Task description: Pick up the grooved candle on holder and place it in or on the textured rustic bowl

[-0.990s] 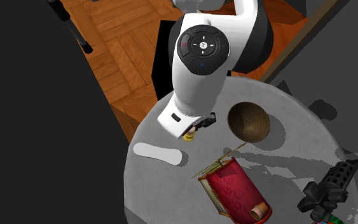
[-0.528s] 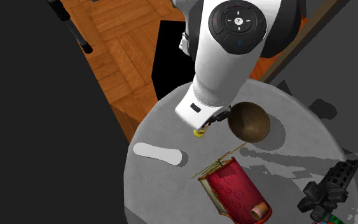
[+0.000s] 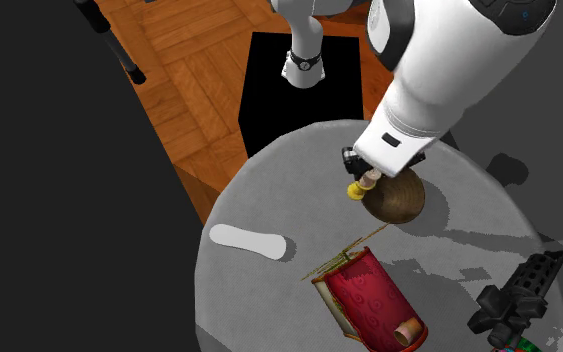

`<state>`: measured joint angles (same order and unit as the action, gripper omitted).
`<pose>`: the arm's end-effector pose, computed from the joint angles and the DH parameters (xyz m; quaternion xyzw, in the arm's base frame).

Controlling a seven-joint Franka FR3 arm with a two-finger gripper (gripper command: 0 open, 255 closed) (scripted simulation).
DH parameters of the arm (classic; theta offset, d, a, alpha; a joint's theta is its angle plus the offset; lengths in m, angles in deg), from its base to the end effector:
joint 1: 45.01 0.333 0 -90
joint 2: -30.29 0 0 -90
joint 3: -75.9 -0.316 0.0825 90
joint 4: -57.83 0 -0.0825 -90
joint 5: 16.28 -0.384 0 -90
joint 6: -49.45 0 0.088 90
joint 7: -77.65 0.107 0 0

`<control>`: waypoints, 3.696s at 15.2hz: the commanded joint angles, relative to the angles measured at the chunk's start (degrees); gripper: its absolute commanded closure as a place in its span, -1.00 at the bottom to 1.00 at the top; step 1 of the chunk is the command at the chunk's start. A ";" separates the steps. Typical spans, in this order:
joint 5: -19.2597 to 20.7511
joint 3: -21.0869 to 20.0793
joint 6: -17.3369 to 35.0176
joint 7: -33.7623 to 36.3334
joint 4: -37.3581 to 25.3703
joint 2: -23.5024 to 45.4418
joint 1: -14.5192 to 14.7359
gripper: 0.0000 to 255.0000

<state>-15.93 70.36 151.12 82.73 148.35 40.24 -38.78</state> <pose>0.6065 0.1214 0.5367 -0.9982 -0.0581 -0.0100 0.0069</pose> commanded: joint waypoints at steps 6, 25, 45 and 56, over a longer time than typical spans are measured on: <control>0.61 -3.62 -1.11 8.87 0.33 -1.46 5.12 1.00; 1.17 -5.33 9.37 13.35 10.13 -0.73 7.57 1.00; 1.27 -5.31 11.62 13.41 11.99 -0.34 7.57 -1.00; 1.03 -5.35 6.55 13.24 7.93 -1.37 7.54 -1.00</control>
